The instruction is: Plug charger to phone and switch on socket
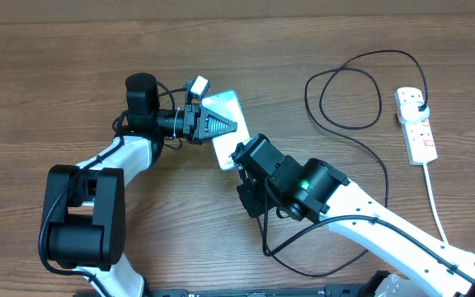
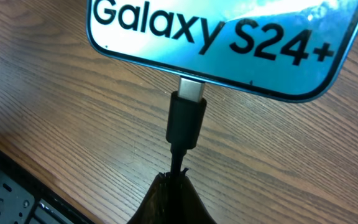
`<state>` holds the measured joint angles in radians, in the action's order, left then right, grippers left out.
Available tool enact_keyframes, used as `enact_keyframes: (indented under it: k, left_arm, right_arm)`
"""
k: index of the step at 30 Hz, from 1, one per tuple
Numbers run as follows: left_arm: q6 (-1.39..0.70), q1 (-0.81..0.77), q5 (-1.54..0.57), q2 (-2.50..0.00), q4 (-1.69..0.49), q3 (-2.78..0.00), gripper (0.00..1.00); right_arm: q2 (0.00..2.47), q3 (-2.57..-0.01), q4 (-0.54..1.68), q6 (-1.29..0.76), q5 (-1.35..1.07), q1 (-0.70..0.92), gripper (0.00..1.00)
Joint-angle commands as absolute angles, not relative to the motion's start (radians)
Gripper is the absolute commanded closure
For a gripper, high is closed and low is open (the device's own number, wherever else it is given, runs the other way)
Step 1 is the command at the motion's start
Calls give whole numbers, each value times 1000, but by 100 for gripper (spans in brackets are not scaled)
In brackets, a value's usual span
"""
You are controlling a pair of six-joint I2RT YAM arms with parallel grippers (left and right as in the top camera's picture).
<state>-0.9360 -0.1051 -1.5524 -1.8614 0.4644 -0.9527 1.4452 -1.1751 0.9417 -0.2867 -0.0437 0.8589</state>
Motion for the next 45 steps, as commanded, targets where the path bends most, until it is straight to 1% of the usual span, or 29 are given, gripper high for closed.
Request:
enact_keyframes:
  k: [1,20,33,45]
  left_arm:
    - [-938,-112,-1583,-1864,468,-977,96]
    - [-922,-112,-1583,-1864,468,-977,96]
    - [-768,-112,-1583,-1864,468,-977,96]
    - [-693,-112,-1583,-1864,468,-977,96]
  right_arm:
    - [1450,-1197,911,-257,-20,857,96]
    - [1477,-1197,929,-257,-46,857,96]
    - [1487,-1197,929,-252,-42,857,96]
    - [1487,-1197,929,-222,-38,857,96]
